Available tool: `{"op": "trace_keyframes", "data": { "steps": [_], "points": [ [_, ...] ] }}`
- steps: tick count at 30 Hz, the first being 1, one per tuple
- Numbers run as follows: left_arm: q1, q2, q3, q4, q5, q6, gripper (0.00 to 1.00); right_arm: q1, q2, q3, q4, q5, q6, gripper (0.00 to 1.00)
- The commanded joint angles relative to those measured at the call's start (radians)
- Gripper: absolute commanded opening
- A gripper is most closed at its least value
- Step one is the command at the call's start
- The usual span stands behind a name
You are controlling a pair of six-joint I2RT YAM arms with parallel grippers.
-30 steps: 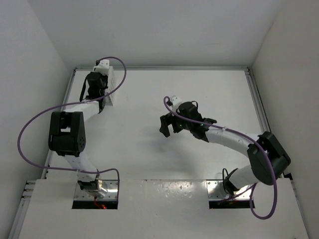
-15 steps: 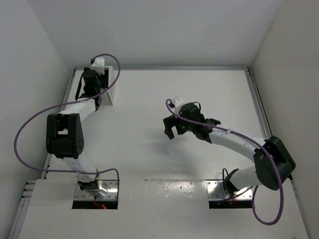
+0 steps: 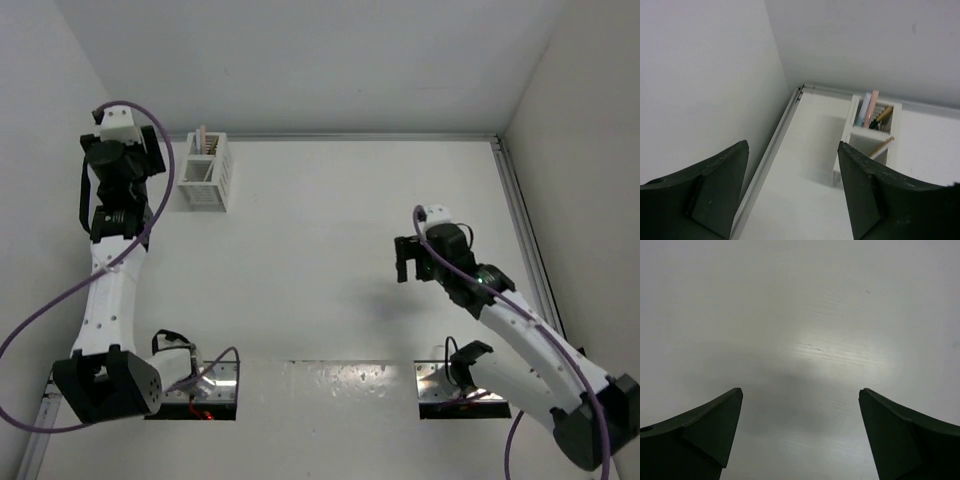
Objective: Organize the makeup
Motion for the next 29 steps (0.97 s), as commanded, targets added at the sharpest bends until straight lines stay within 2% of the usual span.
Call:
{"op": "trace_keyframes", "data": {
  "steps": [1,6,9,12,18,29],
  "points": [
    [0.026,-0.062,-0.094,-0.224,-0.024,-0.005,0.79,-0.077,-0.133,-0.098,-0.127,0.127,0.090,1.00],
    [0.057,-0.195,-0.270,-0.331,-0.037,-0.005,0.80,-0.139,-0.327,-0.191,-0.088,0.204,0.173,1.00],
    [0.097,-0.269,-0.369,-0.354,-0.037,0.004,0.82,-0.141,-0.329,-0.205,-0.108,0.203,0.176,1.00],
    [0.123,-0.312,-0.432,-0.377,-0.050,0.015,0.82,-0.142,-0.261,-0.188,-0.196,0.238,0.223,1.00],
    [0.192,-0.312,-0.456,-0.368,-0.055,0.017,0.86,-0.139,-0.155,-0.160,-0.291,0.234,0.256,1.00],
    [0.239,-0.249,-0.456,-0.379,-0.021,0.017,0.86,-0.137,-0.157,-0.241,-0.158,0.132,0.228,1.00]
  ]
}}
